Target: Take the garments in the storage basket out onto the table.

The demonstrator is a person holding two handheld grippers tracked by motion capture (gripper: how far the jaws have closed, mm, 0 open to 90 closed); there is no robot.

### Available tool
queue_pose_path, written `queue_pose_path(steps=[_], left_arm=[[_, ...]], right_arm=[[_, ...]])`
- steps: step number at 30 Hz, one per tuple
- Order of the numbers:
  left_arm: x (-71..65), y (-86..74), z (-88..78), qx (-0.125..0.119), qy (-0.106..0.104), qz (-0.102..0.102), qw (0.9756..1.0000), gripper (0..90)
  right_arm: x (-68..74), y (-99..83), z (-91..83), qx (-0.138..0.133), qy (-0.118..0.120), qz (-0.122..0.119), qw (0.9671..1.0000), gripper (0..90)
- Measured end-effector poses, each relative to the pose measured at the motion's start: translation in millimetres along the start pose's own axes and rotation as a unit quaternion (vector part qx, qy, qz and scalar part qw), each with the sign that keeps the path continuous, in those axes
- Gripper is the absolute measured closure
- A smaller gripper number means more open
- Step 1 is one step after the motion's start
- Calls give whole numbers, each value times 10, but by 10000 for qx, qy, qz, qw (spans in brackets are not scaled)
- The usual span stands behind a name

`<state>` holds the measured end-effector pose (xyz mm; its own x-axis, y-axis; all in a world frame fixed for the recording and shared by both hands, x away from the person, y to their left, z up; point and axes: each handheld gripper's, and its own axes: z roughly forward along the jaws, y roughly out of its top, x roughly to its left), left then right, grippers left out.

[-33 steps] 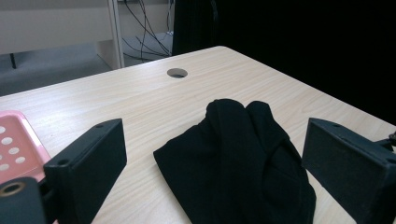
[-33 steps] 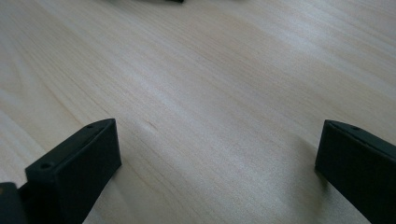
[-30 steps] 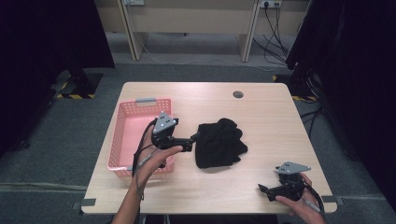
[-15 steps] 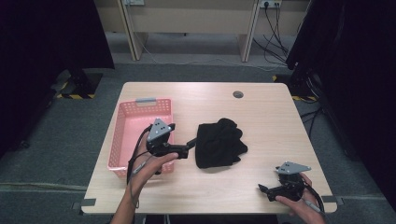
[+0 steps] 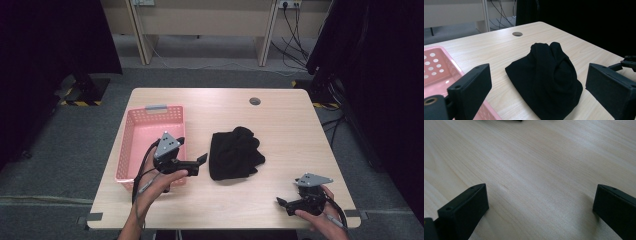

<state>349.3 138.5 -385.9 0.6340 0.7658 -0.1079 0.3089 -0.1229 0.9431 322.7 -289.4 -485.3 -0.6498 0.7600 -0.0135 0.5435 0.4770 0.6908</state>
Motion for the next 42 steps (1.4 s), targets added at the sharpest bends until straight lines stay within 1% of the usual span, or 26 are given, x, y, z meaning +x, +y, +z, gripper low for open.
queue_pose_path(steps=[6,10,13,15,23,26,35,40,42], left_arm=[[-15,-21,-54,-19,18,6,10000,59],[-38,-46,-78,-32,-69,-22,10000,58],[-59,-65,-85,-1,-11,25,10000,58],[-66,-74,-91,0,-41,8,10000,58],[-91,-106,-150,-7,-42,5,10000,58],[-112,-119,-174,-4,-18,46,10000,58],[-137,-159,-246,-23,21,44,10000,58],[-145,-208,-265,39,0,52,10000,58],[-150,-214,-276,23,-8,29,10000,58]], right_arm=[[0,0,0,0,0,-1,10000,3],[0,0,0,0,1,0,10000,2],[0,0,0,0,1,2,10000,2],[0,0,0,-1,1,1,10000,2],[-1,0,0,-1,2,0,10000,2],[-2,1,1,-4,3,-6,10000,2],[-3,2,3,-7,3,-8,10000,2],[-3,2,3,-6,3,-8,10000,2],[-3,2,4,-11,4,-8,10000,2]])
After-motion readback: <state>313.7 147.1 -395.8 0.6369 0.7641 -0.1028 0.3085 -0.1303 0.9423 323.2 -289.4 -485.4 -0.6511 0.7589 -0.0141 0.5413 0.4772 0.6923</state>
